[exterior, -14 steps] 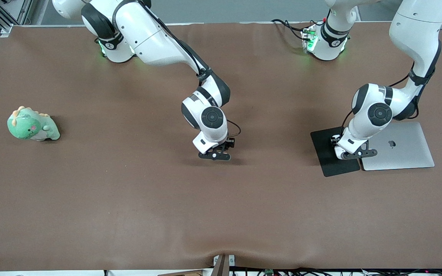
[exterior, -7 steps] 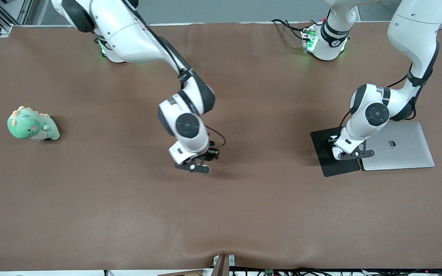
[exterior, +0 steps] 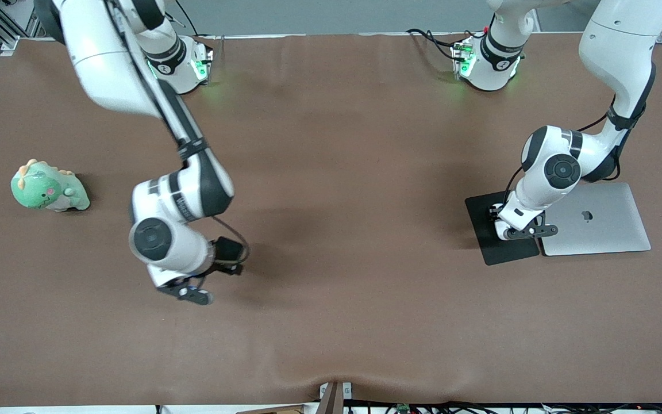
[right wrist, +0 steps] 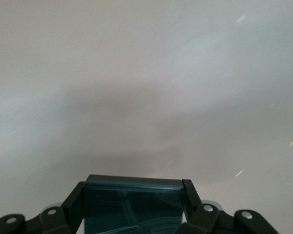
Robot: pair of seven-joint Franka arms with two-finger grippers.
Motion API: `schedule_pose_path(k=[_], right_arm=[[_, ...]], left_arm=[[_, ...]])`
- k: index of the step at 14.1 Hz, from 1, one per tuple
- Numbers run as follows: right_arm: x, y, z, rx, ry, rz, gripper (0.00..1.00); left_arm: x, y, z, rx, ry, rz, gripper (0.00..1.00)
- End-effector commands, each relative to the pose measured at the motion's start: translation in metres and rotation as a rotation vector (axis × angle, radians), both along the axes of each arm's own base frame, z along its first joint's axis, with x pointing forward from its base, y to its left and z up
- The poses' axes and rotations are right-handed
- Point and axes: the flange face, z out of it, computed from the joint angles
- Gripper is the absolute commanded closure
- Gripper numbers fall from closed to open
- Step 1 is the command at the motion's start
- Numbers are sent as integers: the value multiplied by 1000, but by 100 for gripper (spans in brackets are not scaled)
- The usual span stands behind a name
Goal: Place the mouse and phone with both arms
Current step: 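Carry the phone toward the plush toy with the right gripper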
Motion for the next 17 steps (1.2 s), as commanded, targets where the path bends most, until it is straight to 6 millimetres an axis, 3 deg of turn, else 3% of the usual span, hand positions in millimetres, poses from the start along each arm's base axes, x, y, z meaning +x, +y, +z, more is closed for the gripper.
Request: schedule_pose_path(k=[1, 4, 8, 9, 10, 12, 14, 15, 17], right_arm=[[-1, -68, -13, 16, -31, 74, 100], [-25, -125, -16, 17, -42, 174, 100], [-66, -217, -13, 34, 3, 332, 100], [-71, -224, -13, 37, 9, 358, 100], [-79, -240, -12, 39, 16, 374, 100], [-90, -278, -20, 35, 35, 416, 100], [-96, -302, -27, 26, 50, 416, 100], [-99, -305, -32, 12, 51, 423, 100], [-108, -330, -44, -20, 32, 396, 100]], left_arm=[[2, -1, -5, -2, -8, -19, 76], [2, 2, -9, -7, -7, -13, 76], [2, 4, -9, -7, -7, -9, 74], [3, 4, -8, -6, -10, -9, 71], [3, 4, -7, -6, -11, -9, 59], [4, 4, -5, -6, -16, -8, 50], [8, 5, 0, -6, -28, -5, 0], [10, 6, 4, -5, -36, -3, 0], [18, 7, 23, 1, -72, 8, 0]])
